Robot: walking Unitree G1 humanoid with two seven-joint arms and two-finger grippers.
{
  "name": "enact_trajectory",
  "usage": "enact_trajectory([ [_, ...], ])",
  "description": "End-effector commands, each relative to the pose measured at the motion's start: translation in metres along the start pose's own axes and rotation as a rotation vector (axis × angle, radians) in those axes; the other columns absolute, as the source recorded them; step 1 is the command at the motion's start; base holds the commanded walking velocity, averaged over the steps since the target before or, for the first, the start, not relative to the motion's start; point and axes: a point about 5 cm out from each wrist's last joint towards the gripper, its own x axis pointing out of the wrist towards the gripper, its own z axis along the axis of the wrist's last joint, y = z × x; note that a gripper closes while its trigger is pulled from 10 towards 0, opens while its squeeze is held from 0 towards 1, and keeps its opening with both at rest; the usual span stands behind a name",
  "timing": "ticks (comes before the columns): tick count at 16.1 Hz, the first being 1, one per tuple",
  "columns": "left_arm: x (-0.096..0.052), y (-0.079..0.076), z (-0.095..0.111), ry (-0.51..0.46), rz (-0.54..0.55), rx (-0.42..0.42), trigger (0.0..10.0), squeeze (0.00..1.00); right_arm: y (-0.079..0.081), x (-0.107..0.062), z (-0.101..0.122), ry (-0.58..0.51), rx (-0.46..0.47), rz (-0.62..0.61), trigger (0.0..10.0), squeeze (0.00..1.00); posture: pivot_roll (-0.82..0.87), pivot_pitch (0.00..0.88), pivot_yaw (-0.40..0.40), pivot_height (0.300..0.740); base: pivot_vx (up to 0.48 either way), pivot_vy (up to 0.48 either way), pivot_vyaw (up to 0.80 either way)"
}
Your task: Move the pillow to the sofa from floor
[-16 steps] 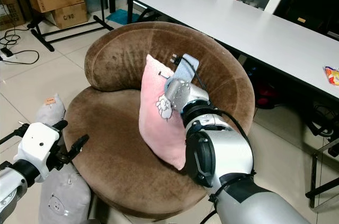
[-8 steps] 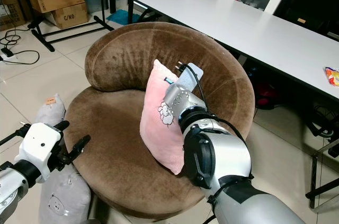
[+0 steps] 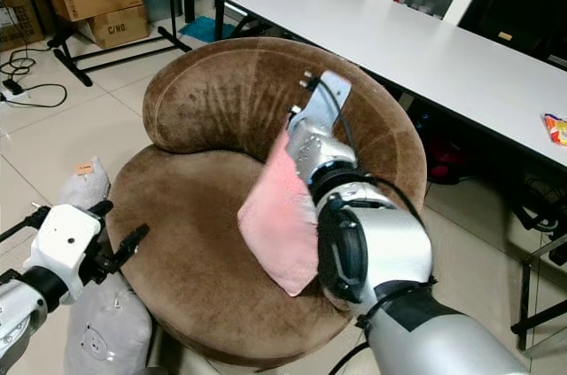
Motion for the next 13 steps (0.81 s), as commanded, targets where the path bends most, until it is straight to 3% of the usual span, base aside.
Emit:
enact_trajectory([
  [1,0.003,0.001,0.002,-0.011,0.014,0.009,10.0,0.00,-0.001,0.000,0.011,-0.047,-0.045,0.030,10.0,1.00,0.08,0.000,-0.162,0.740,0.000,0.000,0.00],
  [3,0.003,0.002,0.002,-0.015,0.032,0.008,10.0,0.00,-0.001,0.001,0.013,-0.090,-0.139,0.170,10.0,1.00,0.08,0.000,-0.157,0.740,0.000,0.000,0.00],
  [4,0.006,0.003,0.003,-0.035,0.073,-0.009,10.0,0.00,-0.011,0.001,0.013,-0.150,-0.241,0.258,10.0,1.00,0.07,0.000,-0.151,0.740,0.000,0.000,0.00],
  [5,0.007,0.003,0.004,-0.044,0.087,-0.019,10.0,0.00,-0.014,0.001,0.012,-0.155,-0.236,0.280,10.0,0.78,0.06,0.000,-0.150,0.740,0.000,0.000,0.00],
  [6,0.008,0.003,0.005,-0.056,0.116,-0.037,10.0,0.00,-0.020,0.001,0.009,-0.157,-0.210,0.336,10.0,0.00,0.05,0.000,-0.148,0.740,0.000,0.000,0.00],
  [8,0.012,0.002,0.005,-0.068,0.177,-0.076,10.0,0.00,-0.032,-0.006,0.002,-0.184,-0.189,0.407,10.0,0.00,0.04,0.000,-0.146,0.740,0.000,0.000,0.00],
  [11,0.013,-0.002,0.004,-0.080,0.225,-0.115,10.0,0.00,-0.050,-0.032,-0.022,-0.232,-0.312,0.415,10.0,0.00,0.02,0.000,-0.151,0.740,0.000,0.000,0.00],
  [12,0.013,-0.003,0.004,-0.080,0.231,-0.117,10.0,0.00,-0.054,-0.036,-0.030,-0.220,-0.323,0.411,10.0,0.00,0.02,0.000,-0.152,0.740,0.000,0.000,0.00],
  [13,0.014,-0.003,0.002,-0.077,0.253,-0.118,10.0,0.00,-0.067,-0.045,-0.051,-0.182,-0.322,0.392,10.0,0.00,0.02,0.000,-0.168,0.740,0.000,0.000,0.00],
])
